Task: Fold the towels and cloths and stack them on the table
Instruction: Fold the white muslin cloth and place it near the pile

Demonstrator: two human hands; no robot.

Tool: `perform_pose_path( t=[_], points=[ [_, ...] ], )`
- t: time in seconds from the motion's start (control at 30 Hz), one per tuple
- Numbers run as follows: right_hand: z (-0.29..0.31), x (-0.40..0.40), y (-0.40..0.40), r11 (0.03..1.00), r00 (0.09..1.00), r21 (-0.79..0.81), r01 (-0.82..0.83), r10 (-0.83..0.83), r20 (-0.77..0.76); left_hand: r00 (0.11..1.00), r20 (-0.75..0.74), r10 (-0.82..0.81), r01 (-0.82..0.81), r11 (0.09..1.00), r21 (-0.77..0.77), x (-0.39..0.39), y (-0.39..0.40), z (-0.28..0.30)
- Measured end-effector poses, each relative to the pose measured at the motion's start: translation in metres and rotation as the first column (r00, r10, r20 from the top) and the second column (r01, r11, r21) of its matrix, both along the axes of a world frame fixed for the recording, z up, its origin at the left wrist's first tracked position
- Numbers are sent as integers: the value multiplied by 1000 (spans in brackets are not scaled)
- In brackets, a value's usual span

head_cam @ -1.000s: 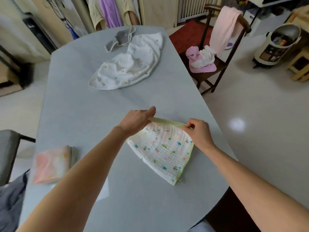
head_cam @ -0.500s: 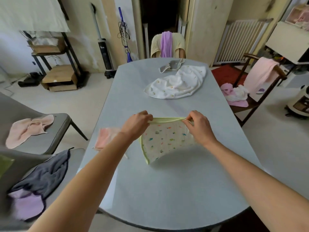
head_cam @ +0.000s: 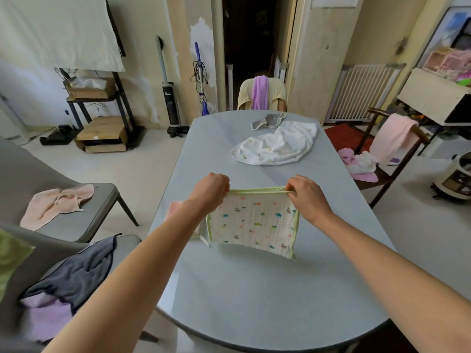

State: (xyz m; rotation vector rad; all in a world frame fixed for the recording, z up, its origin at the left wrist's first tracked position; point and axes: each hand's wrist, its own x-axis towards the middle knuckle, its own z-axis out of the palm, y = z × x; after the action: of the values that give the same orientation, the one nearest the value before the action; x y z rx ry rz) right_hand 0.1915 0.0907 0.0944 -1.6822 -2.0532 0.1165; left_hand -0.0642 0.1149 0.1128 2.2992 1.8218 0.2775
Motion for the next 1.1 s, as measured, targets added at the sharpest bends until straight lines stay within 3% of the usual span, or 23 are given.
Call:
perform_pose_path(
  t=[0.07, 0.13, 0.17, 0.23, 0.27, 0.37, 0.47, 0.53, 0.67, 0.77, 0.9, 1.1],
  points=[
    [7, -1, -2, 1000, 1000, -18, 24, -24, 4, 999, 50, 10, -6, 998, -70, 1, -1, 4],
    [20, 1, -1, 971, 998, -239, -12, 25, 51, 999, -20, -44, 38, 966, -258, 4, -3, 12],
    [25, 3, -2, 903, 990, -426, -54, 105, 97, 996, -39, -85, 61, 910, -411, 6, -6, 15],
    [30, 1, -8, 625, 962, -777, -78, 251, 106, 992, 0, -126, 90, 705, -704, 9, -18, 23],
    [30, 1, -11, 484, 960, -873, -60, 267, 82, 991, 19, -136, 99, 612, -785, 12, -25, 25],
    [28, 8, -21, 199, 985, -979, -35, 175, 0, 986, 75, -146, 128, 395, -910, 23, -37, 22],
    [25, 23, -22, 84, 996, -994, -70, 55, -66, 988, 107, -108, 134, 296, -946, 28, -38, 13],
    [16, 26, -20, 154, 999, -987, -37, -21, -40, 993, 109, -34, 114, 364, -924, 28, -32, 1],
    [-13, 20, -18, 540, 985, -832, 129, 30, 172, 996, 92, -10, 78, 628, -774, 42, -14, -30],
    [-48, 24, -13, 727, 980, -663, 176, -65, 190, 993, -51, -107, 56, 803, -593, 55, -5, -55],
    [-84, 32, -3, 800, 982, -569, 190, -149, 117, 991, -122, -48, -1, 930, -368, 65, 7, -89],
    [-115, 48, 24, 838, 978, -506, 206, -169, 119, 991, -21, 130, -130, 930, -343, 86, 34, -122]
  ],
)
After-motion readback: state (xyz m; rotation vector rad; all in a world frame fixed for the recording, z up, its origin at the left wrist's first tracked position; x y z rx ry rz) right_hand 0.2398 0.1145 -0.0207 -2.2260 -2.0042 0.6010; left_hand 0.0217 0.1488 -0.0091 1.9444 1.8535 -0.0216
